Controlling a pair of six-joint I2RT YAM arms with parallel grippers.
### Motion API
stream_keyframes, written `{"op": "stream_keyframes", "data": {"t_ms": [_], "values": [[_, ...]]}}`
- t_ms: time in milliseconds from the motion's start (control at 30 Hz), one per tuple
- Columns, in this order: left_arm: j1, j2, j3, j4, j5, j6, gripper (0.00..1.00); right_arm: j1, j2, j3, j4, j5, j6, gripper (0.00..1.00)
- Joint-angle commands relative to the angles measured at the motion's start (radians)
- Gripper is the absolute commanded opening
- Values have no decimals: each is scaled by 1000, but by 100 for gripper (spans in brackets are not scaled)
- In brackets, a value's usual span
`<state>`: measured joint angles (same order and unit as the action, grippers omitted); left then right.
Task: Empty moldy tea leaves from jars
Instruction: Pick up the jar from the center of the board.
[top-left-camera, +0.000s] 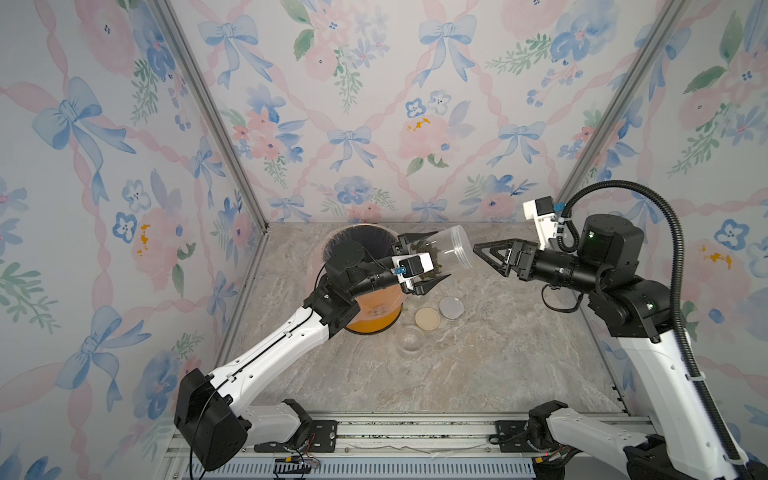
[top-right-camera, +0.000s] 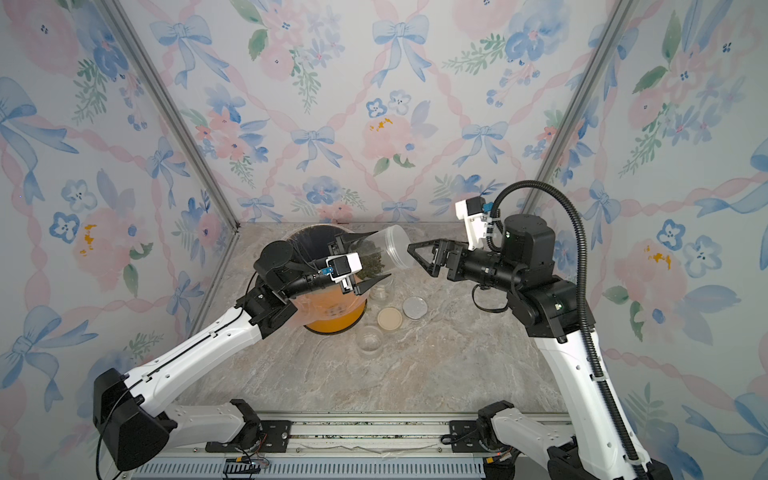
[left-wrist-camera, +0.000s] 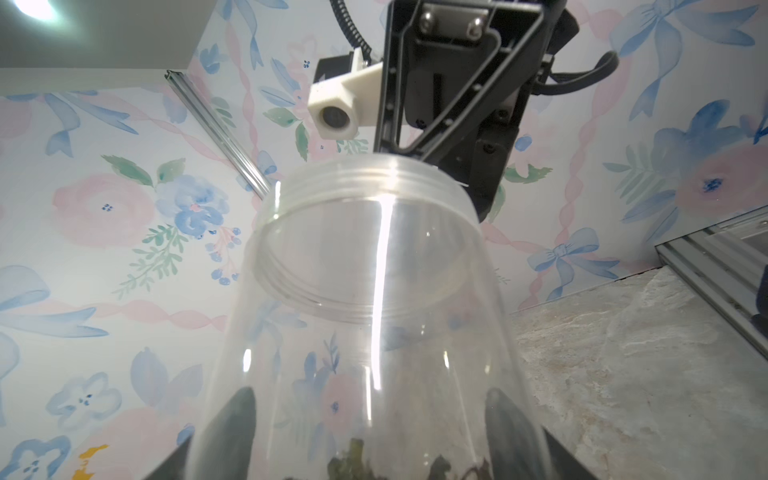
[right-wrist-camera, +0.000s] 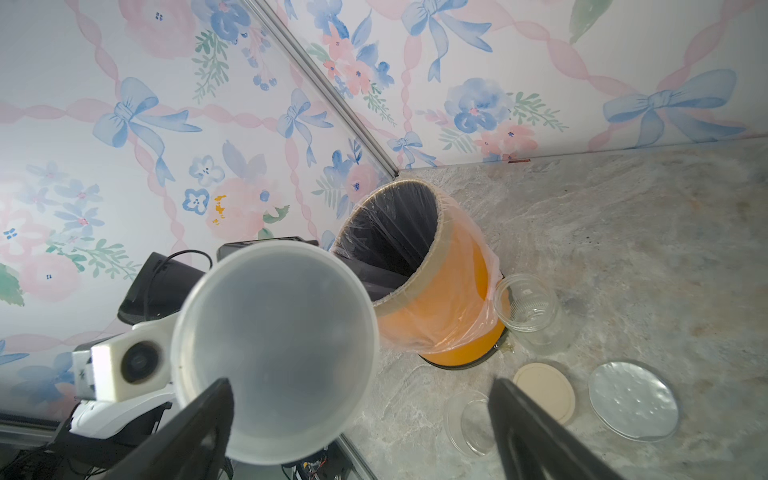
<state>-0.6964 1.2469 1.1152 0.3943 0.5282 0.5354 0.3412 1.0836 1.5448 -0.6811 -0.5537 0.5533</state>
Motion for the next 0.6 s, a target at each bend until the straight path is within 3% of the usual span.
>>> {"op": "stream_keyframes", "data": {"t_ms": [0,300,567], "values": [[-2,-56,-17,24,-137,123,54,-1,-21,-54,143,47,126,97],[-2,-89,-37,88,-377,405,54,102,-50,-116,308,296,289,96],[-2,-61,-18,139,-501,594,53,198,62,-20,388,336,328,97]]}}
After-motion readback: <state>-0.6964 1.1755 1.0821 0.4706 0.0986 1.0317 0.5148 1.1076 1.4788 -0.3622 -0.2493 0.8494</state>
